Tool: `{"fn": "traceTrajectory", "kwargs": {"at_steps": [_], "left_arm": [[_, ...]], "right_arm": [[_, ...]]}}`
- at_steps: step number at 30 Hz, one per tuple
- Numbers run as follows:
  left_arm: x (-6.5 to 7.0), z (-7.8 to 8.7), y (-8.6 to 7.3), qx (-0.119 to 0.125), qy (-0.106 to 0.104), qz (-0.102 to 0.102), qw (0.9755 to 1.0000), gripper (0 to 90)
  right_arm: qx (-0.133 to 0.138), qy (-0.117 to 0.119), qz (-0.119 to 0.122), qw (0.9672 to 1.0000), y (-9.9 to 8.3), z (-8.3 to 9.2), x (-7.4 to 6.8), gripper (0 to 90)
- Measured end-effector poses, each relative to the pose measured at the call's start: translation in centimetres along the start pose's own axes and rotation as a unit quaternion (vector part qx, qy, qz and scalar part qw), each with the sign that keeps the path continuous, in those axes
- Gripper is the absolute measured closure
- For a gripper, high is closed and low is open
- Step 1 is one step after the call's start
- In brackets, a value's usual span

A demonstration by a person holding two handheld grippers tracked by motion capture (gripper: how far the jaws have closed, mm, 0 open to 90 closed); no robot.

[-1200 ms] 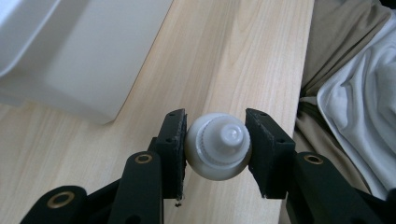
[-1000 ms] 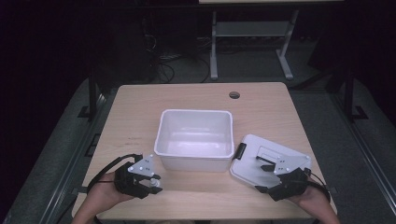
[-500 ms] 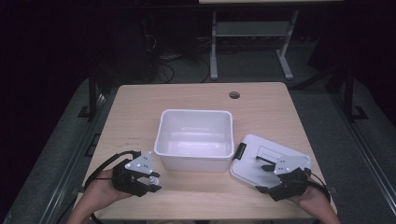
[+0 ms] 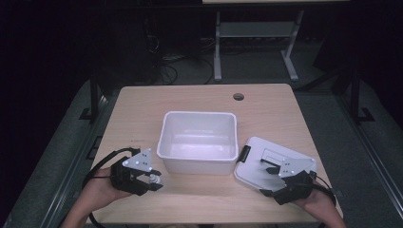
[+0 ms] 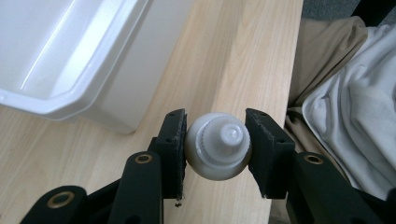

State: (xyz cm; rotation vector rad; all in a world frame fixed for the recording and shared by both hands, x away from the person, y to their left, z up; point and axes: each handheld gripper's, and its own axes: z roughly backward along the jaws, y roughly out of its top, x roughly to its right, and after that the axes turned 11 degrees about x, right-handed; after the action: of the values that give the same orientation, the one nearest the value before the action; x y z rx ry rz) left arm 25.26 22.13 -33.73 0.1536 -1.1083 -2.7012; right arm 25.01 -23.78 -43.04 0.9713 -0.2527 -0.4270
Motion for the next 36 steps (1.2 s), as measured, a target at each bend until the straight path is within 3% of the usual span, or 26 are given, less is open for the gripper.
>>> {"fn": "traceTrajectory", "kwargs": {"at_steps": [14, 36], "left_arm": [[-1.3, 1.3, 1.2, 0.02, 0.003, 0.006, 0.9998, 59.8], [-4.1, 2.9, 3.9, 0.031, 0.007, 0.003, 0.9995, 59.8]], "right_arm": [[0.0, 0.006, -0.002, 1.0, 0.0, -0.2, -0.1, 24.2], [0.009, 0.007, -0.002, 0.9999, 0.2, 0.2, -0.3, 24.2]]}}
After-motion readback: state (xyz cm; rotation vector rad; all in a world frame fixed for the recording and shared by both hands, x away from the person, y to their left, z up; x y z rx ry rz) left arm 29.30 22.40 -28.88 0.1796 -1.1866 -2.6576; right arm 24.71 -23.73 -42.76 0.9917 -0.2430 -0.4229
